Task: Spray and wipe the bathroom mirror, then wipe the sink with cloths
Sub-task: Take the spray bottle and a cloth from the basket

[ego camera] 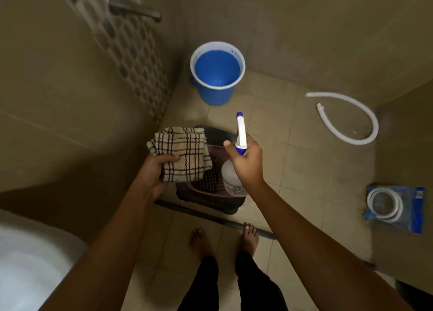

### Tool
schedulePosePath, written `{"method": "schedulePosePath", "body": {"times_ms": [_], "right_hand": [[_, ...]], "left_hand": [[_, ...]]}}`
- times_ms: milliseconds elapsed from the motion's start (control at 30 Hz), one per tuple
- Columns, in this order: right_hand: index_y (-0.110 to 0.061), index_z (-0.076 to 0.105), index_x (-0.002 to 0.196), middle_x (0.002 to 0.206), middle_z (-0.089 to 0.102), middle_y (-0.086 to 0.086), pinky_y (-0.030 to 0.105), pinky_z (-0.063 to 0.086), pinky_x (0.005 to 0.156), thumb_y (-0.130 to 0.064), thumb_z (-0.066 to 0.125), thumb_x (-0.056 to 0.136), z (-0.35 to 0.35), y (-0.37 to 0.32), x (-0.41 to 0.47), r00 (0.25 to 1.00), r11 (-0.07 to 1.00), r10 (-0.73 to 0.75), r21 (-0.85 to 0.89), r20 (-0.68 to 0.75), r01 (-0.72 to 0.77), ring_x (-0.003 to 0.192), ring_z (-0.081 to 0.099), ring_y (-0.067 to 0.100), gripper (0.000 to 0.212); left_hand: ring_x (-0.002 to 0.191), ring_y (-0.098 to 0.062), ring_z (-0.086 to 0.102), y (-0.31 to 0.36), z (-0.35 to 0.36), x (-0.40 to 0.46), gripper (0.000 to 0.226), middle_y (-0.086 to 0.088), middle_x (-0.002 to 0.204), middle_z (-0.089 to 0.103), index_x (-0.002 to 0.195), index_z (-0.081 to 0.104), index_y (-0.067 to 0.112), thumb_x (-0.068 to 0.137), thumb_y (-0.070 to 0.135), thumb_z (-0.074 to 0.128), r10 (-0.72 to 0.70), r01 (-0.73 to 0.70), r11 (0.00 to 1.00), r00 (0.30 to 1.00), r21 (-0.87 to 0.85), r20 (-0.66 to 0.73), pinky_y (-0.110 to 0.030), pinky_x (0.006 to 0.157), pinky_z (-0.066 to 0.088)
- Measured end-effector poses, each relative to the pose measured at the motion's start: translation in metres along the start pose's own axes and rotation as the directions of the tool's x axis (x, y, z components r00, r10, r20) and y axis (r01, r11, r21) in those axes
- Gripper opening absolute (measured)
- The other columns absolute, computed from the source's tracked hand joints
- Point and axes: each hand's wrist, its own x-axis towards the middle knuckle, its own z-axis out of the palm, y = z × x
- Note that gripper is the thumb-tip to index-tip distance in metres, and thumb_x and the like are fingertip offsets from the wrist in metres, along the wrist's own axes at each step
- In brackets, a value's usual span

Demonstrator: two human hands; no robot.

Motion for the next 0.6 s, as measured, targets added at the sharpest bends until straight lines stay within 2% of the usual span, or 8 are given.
{"method": "schedulePosePath", "body": {"times_ms": [100, 200, 267, 333, 433, 500, 600], "right_hand": [[-0.017, 0.051, 0.082, 0.067, 0.051, 0.001, 0.045, 0.047, 0.067, -0.026, 0.066, 0.084, -0.007, -0.031, -0.002, 0.999, 0.998, 0.020, 0.066, 0.031, -0.022, 0.064, 0.049, 0.016, 0.018], [-0.010, 0.047, 0.092, 0.077, 0.052, 0.010, 0.053, 0.048, 0.076, -0.030, 0.053, 0.072, -0.012, -0.059, -0.004, 0.995, 0.994, 0.014, 0.103, 0.101, -0.025, 0.074, 0.051, 0.024, 0.029], [-0.010, 0.045, 0.093, 0.079, 0.051, 0.010, 0.050, 0.048, 0.077, -0.028, 0.052, 0.072, -0.016, -0.078, -0.006, 0.990, 0.993, -0.024, 0.118, 0.138, 0.008, 0.075, 0.051, 0.024, 0.029], [-0.015, 0.044, 0.091, 0.079, 0.052, 0.010, 0.043, 0.048, 0.074, -0.026, 0.056, 0.075, -0.019, -0.094, -0.007, 0.986, 0.993, -0.059, 0.110, 0.157, 0.042, 0.074, 0.052, 0.022, 0.024], [-0.017, 0.044, 0.091, 0.074, 0.053, 0.013, 0.032, 0.046, 0.061, -0.020, 0.069, 0.084, -0.023, -0.114, -0.008, 0.979, 0.984, -0.116, 0.152, 0.169, 0.090, 0.063, 0.052, 0.019, 0.026], [-0.018, 0.048, 0.095, 0.074, 0.055, 0.012, 0.031, 0.045, 0.054, -0.019, 0.073, 0.087, -0.026, -0.124, -0.007, 0.976, 0.972, -0.145, 0.205, 0.163, 0.110, 0.058, 0.051, 0.019, 0.026], [-0.021, 0.054, 0.118, 0.097, 0.064, 0.011, 0.029, 0.047, 0.054, -0.031, 0.073, 0.086, -0.030, -0.140, -0.009, 0.962, 0.960, -0.180, 0.248, 0.203, 0.127, 0.066, 0.056, 0.019, 0.038]], "left_hand": [[0.096, -0.023, 0.073, 0.016, 0.007, -0.018, 0.041, -0.008, 0.107, 0.075, 0.123, 0.062, 0.009, 0.087, -0.005, 0.049, 0.049, -0.049, 0.998, 0.999, -0.038, -0.007, -0.033, 0.067, 0.060], [0.093, -0.023, 0.074, 0.028, 0.013, -0.033, 0.039, -0.009, 0.107, 0.075, 0.117, 0.065, 0.011, 0.087, -0.006, 0.048, 0.081, -0.083, 0.995, 0.996, -0.058, -0.026, -0.033, 0.066, 0.060], [0.095, -0.024, 0.073, 0.034, 0.015, -0.041, 0.039, -0.010, 0.111, 0.073, 0.119, 0.064, 0.011, 0.087, -0.005, 0.048, 0.094, -0.097, 0.993, 0.994, -0.072, -0.048, -0.033, 0.067, 0.060], [0.097, -0.025, 0.073, 0.040, 0.017, -0.050, 0.041, -0.011, 0.114, 0.073, 0.123, 0.063, 0.010, 0.087, -0.004, 0.049, 0.104, -0.109, 0.991, 0.992, -0.075, -0.070, -0.034, 0.067, 0.060], [0.099, -0.028, 0.072, 0.046, 0.023, -0.066, 0.042, -0.014, 0.118, 0.071, 0.125, 0.062, 0.008, 0.086, -0.002, 0.052, 0.112, -0.124, 0.987, 0.986, -0.098, -0.120, -0.036, 0.070, 0.061], [0.101, -0.028, 0.070, 0.048, 0.028, -0.076, 0.038, -0.014, 0.117, 0.071, 0.121, 0.064, 0.010, 0.086, -0.002, 0.052, 0.114, -0.135, 0.982, 0.981, -0.130, -0.160, -0.038, 0.075, 0.059], [0.104, -0.028, 0.069, 0.051, 0.040, -0.096, 0.034, -0.011, 0.113, 0.073, 0.112, 0.067, 0.013, 0.087, -0.002, 0.051, 0.149, -0.185, 0.965, 0.970, -0.184, -0.193, -0.041, 0.084, 0.054]]}}
